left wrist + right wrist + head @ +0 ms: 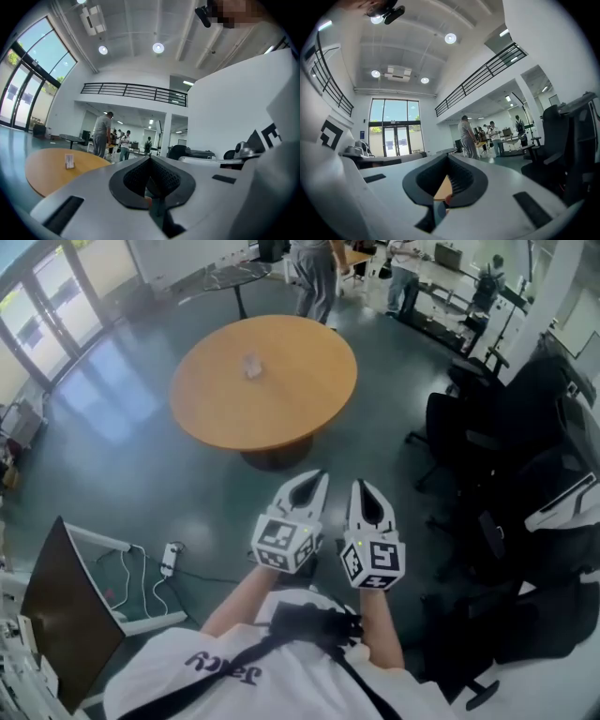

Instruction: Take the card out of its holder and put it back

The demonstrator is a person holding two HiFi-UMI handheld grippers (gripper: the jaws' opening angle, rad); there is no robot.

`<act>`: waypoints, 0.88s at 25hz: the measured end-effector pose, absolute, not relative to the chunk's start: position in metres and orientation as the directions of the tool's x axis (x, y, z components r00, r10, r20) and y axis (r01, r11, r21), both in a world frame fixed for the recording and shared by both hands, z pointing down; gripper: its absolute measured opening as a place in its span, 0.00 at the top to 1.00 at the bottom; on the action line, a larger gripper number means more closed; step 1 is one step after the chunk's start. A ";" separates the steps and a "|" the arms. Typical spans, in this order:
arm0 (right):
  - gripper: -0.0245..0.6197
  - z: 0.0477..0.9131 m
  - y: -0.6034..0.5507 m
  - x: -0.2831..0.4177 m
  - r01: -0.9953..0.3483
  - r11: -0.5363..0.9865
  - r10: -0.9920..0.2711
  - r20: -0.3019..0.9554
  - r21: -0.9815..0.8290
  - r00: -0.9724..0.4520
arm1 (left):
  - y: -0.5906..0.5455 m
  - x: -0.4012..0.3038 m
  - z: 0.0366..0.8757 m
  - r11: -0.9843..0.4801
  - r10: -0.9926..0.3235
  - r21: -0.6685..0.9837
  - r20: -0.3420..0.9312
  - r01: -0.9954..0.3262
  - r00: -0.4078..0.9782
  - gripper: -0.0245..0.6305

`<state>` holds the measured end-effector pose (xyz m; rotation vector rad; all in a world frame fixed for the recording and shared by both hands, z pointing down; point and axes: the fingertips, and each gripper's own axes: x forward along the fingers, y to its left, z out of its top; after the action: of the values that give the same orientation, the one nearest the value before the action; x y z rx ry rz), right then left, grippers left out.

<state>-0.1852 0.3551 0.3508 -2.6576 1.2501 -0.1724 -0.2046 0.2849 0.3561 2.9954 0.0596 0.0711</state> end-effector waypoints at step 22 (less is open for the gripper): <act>0.94 0.346 0.274 0.011 -0.659 -0.728 -0.679 0.069 -0.191 0.731 | 0.178 0.017 0.349 -0.961 0.126 0.249 -0.009 0.124 0.992 0.95</act>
<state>0.0111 0.2742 0.3456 -2.7780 1.0814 -0.2010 0.0166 0.1782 0.3488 2.8840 0.1834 0.0095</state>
